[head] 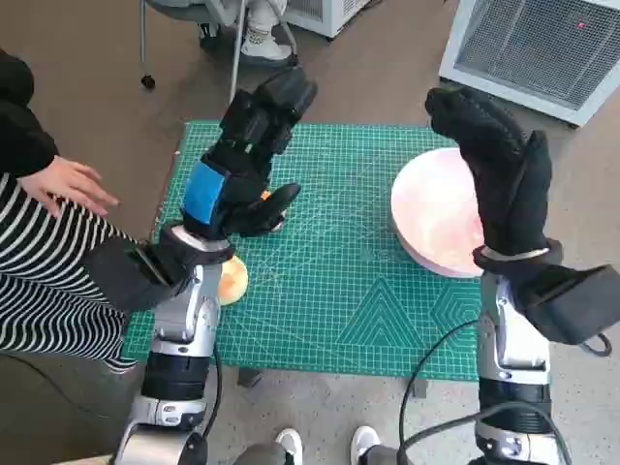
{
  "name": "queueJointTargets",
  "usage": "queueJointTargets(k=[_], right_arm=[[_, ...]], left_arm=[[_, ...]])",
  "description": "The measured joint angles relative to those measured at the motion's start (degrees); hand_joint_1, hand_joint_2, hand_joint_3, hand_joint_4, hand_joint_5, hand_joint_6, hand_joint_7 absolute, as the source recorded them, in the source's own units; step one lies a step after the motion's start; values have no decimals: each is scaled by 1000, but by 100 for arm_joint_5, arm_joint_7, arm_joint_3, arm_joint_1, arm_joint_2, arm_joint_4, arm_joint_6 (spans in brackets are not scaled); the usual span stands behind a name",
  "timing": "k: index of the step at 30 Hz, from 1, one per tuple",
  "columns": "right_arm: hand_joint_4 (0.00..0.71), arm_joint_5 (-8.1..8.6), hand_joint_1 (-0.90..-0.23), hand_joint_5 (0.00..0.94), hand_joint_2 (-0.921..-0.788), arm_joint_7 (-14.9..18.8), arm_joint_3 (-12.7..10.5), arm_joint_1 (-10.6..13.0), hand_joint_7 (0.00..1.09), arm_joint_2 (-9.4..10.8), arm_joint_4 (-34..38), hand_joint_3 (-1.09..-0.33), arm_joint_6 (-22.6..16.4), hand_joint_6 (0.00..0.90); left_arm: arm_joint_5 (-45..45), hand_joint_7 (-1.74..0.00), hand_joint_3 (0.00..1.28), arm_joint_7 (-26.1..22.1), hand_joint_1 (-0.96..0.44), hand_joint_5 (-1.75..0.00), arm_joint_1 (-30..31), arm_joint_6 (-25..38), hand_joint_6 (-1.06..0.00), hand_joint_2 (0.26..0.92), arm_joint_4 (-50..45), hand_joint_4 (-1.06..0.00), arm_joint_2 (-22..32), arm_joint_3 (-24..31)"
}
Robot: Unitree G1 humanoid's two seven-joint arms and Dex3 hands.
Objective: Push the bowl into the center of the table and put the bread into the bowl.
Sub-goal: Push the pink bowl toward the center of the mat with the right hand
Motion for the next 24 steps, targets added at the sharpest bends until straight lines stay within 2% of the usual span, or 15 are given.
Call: queueJointTargets(k=[24], right_arm=[[181,-1,-796,0,-921,21,-1,60,527,0,2,-750,-1,38]], left_arm=[[-30,-568,369,-48,-645,-317,11,64,1,921,-19,1,0,7]])
